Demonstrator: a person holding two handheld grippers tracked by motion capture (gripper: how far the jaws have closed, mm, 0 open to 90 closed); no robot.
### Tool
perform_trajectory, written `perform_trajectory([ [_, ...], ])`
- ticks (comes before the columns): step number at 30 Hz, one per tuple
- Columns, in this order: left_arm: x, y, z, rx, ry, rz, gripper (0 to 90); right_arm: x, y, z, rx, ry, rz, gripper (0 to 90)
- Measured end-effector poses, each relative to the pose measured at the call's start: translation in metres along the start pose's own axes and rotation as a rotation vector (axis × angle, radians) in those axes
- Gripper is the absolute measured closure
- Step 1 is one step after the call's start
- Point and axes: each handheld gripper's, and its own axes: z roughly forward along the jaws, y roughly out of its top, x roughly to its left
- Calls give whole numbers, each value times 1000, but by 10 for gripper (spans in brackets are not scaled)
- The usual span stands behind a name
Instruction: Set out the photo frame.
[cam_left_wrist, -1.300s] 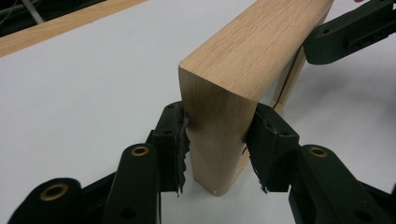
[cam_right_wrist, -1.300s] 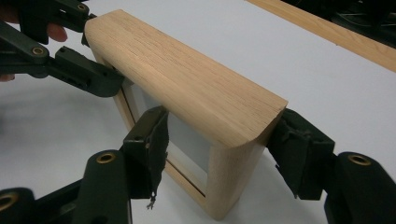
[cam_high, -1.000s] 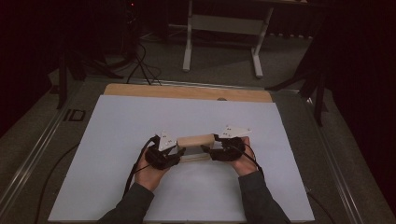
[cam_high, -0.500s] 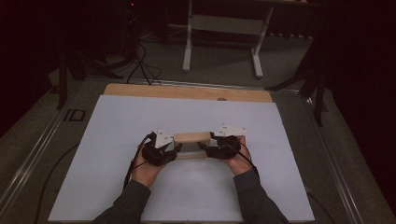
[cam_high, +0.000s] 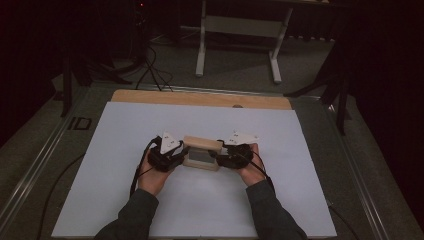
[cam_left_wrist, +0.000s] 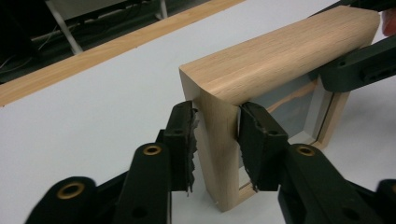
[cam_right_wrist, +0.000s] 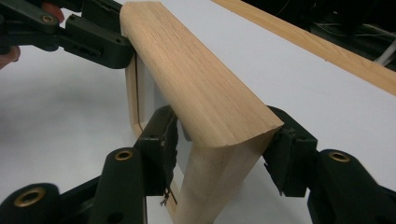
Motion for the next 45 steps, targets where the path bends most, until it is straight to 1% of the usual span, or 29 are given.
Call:
perform_trajectory([
  [3, 2, 0, 1, 2, -8, -18, 614, -1, 0, -3, 3, 8, -12, 501],
  [8, 5, -2, 2, 11, -20, -26, 591, -4, -1, -9, 20, 10, -54, 539],
  [11, 5, -2, 4, 15, -39, -32, 583, -5, 0, -10, 21, 16, -56, 543],
  [13, 5, -2, 4, 16, -50, -32, 578, -4, 0, -10, 26, 7, -74, 543],
  [15, 6, -2, 3, 17, -52, -28, 577, -4, 2, -9, 32, -2, -100, 541],
  [18, 7, -2, 3, 12, -55, -38, 582, -3, 5, -7, 35, -19, -135, 537],
  [21, 9, -2, 2, 9, -51, -47, 587, -4, 7, -6, 33, -32, -160, 532],
  [23, 9, -2, 2, 8, -51, -49, 588, -5, 8, -4, 28, -32, -159, 531],
  [26, 9, -2, 3, 8, -53, -53, 589, -8, 7, -2, 12, -29, -136, 530],
  [31, 9, -2, 3, 11, -40, -54, 587, -10, 5, -1, -2, -25, -133, 530],
  [36, 11, -2, 2, 14, -33, -66, 587, -8, 6, 1, -25, -29, -143, 528],
  [38, 10, -3, 2, 9, -41, -67, 588, -9, 6, 2, -25, -28, -134, 525],
  [40, 8, -2, 3, 9, -45, -60, 588, -11, 3, 2, -16, -28, -127, 520],
  [42, 6, -2, 5, 13, -40, -52, 587, -12, 2, 2, -11, -29, -121, 516],
  [43, 5, -3, 5, 16, -38, -51, 576, -14, -1, 2, -5, -28, -118, 525],
  [45, 6, -4, 5, 14, -47, -61, 578, -14, -4, 3, -1, -20, -109, 527],
])
